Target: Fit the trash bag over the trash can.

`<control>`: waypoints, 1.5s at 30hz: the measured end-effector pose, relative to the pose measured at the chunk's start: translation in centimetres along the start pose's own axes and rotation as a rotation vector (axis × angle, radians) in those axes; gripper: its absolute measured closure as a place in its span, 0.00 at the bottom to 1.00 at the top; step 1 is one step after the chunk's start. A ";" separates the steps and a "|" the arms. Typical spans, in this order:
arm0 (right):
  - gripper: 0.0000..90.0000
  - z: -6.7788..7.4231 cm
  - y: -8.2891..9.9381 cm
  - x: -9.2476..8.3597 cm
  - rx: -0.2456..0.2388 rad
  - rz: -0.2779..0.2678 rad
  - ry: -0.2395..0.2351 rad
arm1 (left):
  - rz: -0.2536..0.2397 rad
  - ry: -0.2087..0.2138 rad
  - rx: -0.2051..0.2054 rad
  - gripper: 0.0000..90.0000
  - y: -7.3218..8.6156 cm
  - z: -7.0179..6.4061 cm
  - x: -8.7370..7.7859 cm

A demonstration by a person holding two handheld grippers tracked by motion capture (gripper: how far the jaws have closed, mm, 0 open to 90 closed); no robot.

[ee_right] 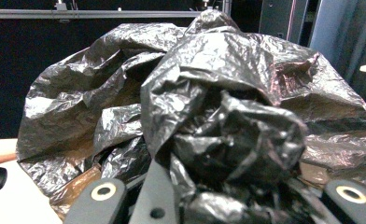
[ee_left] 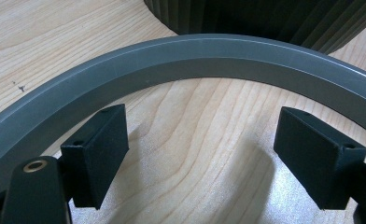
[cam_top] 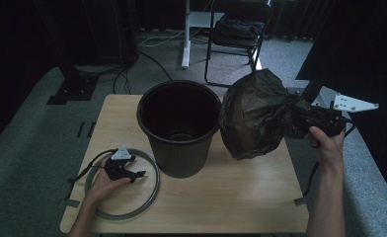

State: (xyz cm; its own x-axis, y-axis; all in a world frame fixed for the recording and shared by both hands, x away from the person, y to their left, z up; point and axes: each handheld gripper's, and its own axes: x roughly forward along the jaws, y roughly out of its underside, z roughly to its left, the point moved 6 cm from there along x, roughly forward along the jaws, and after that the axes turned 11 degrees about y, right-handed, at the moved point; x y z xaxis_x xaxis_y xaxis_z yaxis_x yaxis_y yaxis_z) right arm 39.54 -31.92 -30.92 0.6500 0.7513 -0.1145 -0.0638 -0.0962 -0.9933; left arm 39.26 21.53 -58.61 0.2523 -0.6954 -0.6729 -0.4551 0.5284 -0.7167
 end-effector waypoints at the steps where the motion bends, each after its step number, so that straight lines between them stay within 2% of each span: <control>1: 0.93 0.1 -0.1 0.2 -0.003 -0.001 -0.004 | -0.001 0.000 0.000 0.20 0.0 0.0 0.0; 11: 0.94 1.3 -2.1 2.4 -0.027 -0.027 -0.050 | 0.000 -0.001 0.001 0.20 0.0 0.0 0.0; 19: 0.94 2.0 -3.6 3.5 -0.051 -0.042 -0.070 | -0.003 -0.002 -0.002 0.20 0.0 0.0 0.0; 25: 0.93 2.6 -4.7 5.0 -0.059 -0.051 -0.088 | -0.003 -0.002 -0.002 0.20 0.0 0.0 0.0; 45: 0.93 4.7 -7.0 9.5 -0.078 -0.037 -0.146 | -0.003 -0.004 -0.003 0.20 0.0 -0.1 0.0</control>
State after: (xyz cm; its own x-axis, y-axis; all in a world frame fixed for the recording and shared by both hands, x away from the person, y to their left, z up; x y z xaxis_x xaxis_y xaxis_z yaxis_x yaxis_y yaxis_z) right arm 42.61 -20.98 -25.09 0.5338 0.8414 -0.0846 0.0208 -0.1131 -0.9934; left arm 39.22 21.48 -58.62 0.2568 -0.6953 -0.6713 -0.4571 0.5246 -0.7182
